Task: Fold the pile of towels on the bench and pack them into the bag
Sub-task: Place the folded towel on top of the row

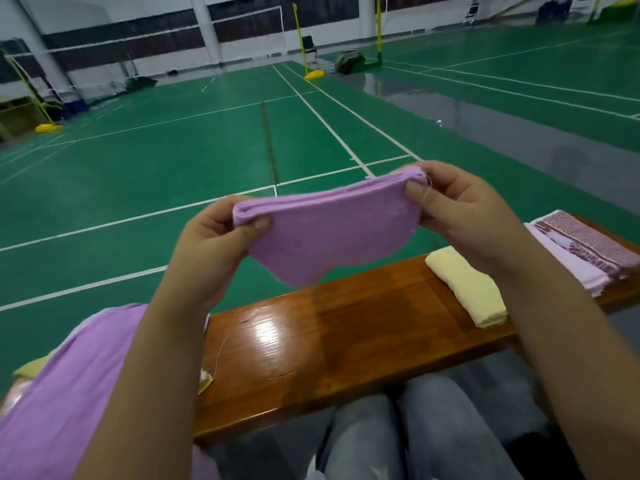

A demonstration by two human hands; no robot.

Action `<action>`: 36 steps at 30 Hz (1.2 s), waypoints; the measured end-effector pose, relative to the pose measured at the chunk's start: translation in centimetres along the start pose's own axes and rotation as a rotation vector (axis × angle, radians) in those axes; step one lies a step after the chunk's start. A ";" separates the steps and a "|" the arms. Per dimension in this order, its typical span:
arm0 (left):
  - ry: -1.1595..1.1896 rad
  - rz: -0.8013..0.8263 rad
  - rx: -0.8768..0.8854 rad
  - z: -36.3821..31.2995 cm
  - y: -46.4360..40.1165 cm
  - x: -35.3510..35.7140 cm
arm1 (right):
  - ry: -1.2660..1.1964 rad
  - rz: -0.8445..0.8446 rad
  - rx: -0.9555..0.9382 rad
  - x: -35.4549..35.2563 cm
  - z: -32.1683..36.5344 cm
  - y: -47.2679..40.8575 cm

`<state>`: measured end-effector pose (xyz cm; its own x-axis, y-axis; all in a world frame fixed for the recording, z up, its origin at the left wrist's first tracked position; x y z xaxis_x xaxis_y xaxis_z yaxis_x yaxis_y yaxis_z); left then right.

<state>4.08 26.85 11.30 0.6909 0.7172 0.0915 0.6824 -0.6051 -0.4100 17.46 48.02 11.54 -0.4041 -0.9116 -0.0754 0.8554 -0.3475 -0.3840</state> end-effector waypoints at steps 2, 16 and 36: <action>-0.056 0.013 -0.057 2.2 2.0 -0.3 | 0.029 0.032 0.036 0.2 -1.7 1.6; -0.059 0.004 -0.769 18.9 17.9 0.3 | 0.128 0.267 0.750 1.4 -21.1 15.5; -0.489 -0.191 -0.651 23.3 5.7 -2.3 | 0.591 -0.008 0.649 -0.4 -25.1 4.3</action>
<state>0.85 29.78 -12.40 0.4704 0.8060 -0.3594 0.8825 -0.4290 0.1929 13.19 52.41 -13.22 -0.3588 -0.7082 -0.6081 0.7947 -0.5735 0.1990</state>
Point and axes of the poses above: each hand's wrist, its own y-axis away from the middle knuckle, its own x-axis out of the palm, z = x × y, the point moved 8 cm from there along -y, towards the middle knuckle, and after that the axes turned 6 degrees about y, right-handed, at the moved point
